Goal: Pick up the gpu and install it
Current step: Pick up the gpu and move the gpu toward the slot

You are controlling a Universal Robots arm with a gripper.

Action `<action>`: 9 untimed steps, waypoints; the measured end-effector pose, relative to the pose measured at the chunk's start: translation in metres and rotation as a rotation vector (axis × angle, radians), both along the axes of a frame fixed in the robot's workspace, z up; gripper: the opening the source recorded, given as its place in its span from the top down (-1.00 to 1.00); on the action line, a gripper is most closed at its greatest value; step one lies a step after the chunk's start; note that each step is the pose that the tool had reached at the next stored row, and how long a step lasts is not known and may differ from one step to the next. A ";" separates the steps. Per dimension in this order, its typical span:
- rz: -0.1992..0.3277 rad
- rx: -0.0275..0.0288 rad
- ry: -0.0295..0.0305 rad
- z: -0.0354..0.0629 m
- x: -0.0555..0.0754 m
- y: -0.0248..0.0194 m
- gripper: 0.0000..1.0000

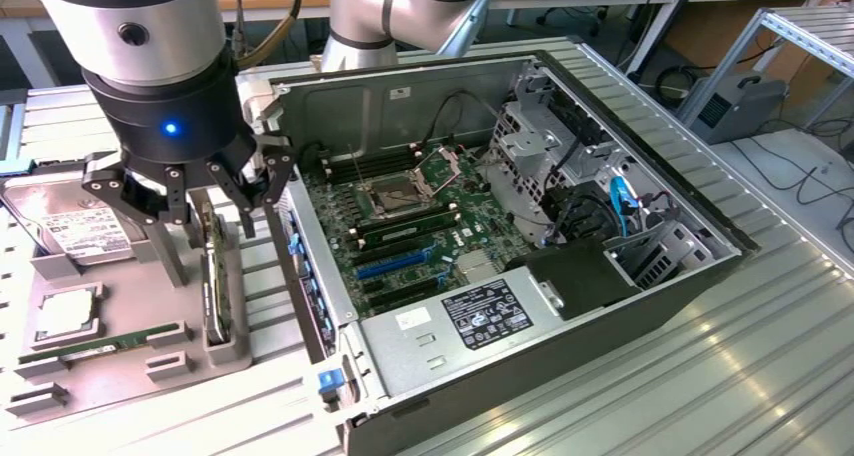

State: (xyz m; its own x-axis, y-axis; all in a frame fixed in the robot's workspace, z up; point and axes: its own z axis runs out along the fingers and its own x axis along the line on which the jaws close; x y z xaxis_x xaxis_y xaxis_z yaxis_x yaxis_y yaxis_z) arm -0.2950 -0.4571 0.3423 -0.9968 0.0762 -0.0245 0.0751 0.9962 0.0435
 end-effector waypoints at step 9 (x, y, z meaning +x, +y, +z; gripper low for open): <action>0.000 0.0000 0.0000 -0.0036 0.000 0.0000 0.04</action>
